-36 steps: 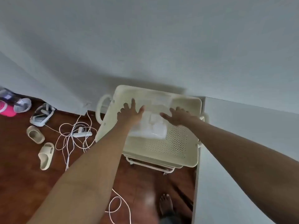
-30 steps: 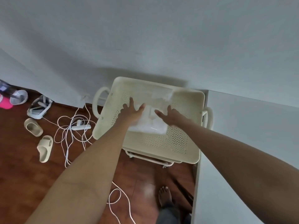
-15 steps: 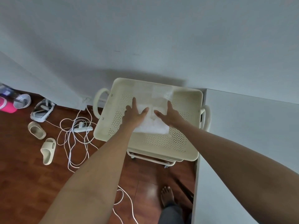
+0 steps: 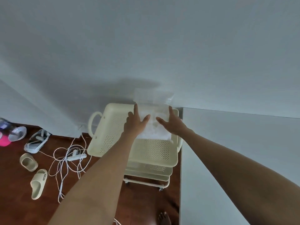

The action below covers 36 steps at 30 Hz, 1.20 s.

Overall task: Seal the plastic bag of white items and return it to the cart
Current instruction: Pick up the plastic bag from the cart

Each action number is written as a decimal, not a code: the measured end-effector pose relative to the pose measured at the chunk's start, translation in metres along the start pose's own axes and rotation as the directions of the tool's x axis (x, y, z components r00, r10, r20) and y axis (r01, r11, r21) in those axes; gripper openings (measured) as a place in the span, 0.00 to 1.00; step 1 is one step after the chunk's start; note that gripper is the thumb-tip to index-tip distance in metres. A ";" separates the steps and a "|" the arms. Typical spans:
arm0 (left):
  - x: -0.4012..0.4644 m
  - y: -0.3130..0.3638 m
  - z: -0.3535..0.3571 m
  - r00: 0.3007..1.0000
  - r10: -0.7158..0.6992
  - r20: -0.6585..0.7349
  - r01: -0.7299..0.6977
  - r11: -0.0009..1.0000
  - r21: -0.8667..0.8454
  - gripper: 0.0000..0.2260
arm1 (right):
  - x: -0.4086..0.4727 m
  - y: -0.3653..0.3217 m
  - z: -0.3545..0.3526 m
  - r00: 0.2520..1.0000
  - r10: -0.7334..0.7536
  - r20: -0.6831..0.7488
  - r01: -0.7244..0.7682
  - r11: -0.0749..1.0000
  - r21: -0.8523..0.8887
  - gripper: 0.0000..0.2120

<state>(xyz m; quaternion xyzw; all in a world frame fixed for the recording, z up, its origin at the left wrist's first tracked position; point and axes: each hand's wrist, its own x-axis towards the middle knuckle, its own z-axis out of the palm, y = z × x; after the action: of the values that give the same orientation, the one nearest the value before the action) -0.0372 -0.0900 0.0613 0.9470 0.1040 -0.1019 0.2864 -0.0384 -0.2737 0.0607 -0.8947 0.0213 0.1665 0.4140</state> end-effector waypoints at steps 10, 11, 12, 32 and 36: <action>-0.070 0.104 0.040 0.989 0.148 0.010 -0.148 0.989 0.018 0.39 | -0.082 0.060 -0.091 0.991 0.032 -0.132 -0.025 0.998 0.054 0.47; -0.075 0.111 0.046 0.988 0.152 0.017 -0.152 0.988 0.012 0.39 | -0.088 0.067 -0.096 0.989 0.038 -0.141 -0.031 0.998 0.057 0.47; -0.083 0.120 0.053 0.986 0.166 0.024 -0.166 0.986 0.010 0.39 | -0.098 0.076 -0.103 0.987 0.046 -0.156 -0.037 0.997 0.061 0.47; -0.201 0.146 0.230 0.932 0.182 0.314 -0.153 0.981 -0.116 0.41 | -0.226 0.269 -0.102 0.961 0.248 -0.118 -0.234 0.965 0.122 0.49; -0.214 0.135 0.244 0.935 0.166 0.312 -0.108 0.975 -0.195 0.42 | -0.237 0.282 -0.091 0.957 0.264 -0.119 -0.236 0.949 0.207 0.50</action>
<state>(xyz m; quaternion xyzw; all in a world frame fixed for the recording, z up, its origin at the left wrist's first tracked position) -0.2398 -0.3673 -0.0128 0.8932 -0.0026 -0.2275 0.3878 -0.2866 -0.5506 -0.0165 -0.8506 0.1806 0.1493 0.4707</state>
